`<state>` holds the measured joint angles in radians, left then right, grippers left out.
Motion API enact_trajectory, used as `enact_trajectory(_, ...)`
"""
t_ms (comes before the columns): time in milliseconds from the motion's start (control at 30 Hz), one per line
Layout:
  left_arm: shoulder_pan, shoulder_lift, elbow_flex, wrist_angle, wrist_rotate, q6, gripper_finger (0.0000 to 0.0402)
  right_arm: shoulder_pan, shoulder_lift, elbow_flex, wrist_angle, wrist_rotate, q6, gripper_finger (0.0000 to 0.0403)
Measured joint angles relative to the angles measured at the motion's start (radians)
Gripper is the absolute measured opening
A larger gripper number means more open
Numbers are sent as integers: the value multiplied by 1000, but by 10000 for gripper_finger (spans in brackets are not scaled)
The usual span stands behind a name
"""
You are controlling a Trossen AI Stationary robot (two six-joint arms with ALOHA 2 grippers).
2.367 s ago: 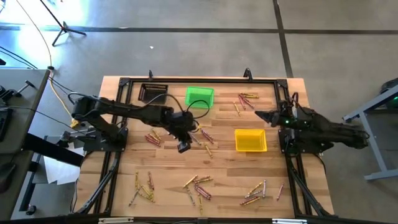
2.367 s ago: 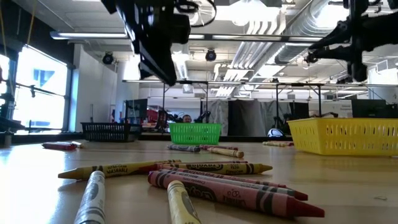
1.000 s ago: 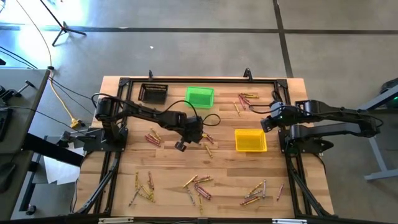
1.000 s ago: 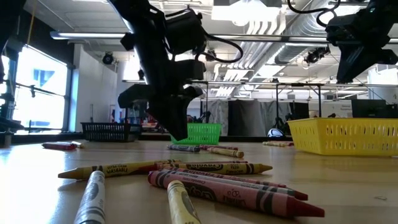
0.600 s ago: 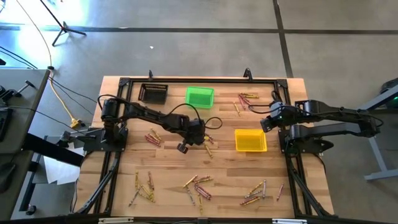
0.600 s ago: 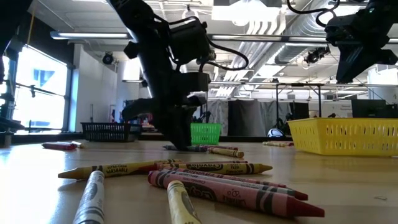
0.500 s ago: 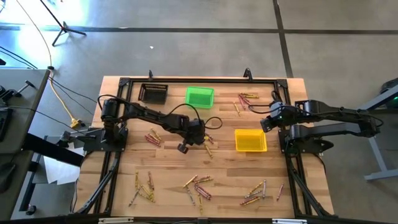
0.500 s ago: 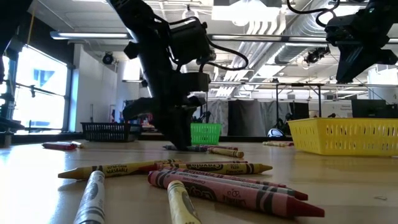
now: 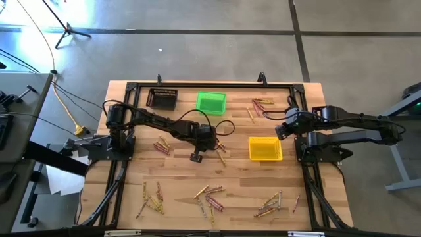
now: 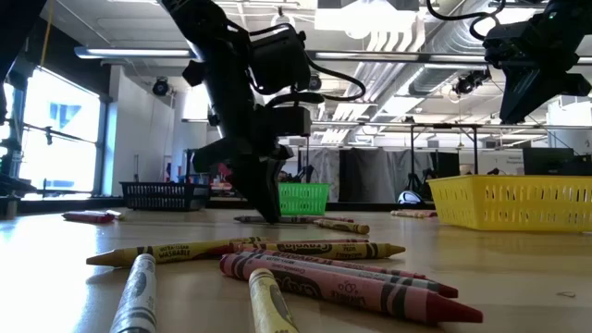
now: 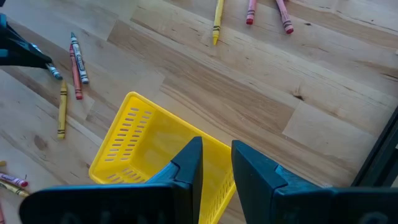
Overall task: Sort crayons
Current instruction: Put the gray crayon into the black basket
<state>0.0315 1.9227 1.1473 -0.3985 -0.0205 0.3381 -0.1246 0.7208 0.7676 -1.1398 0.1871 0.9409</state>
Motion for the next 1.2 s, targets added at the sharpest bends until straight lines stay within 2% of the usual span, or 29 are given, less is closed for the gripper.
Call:
enact_trajectory(333,67,-235,-1,-76,-164,-218,2,0,0,0,73,25,45,71)
enact_trajectory(600,238,-401,0,-288,-415,-286,3,1,12,0,204,46,54,71)
enact_trajectory(800,450,-424,-64,-312,-430,-312,3,1,42,0,248,49,55,71)
enact_trajectory(967,614,-400,-103,-340,-428,-405,3,1,75,0,248,48,83,71)
enact_trajectory(1200,732,-398,-151,-338,-344,-441,3,1,127,0,251,49,102,71)
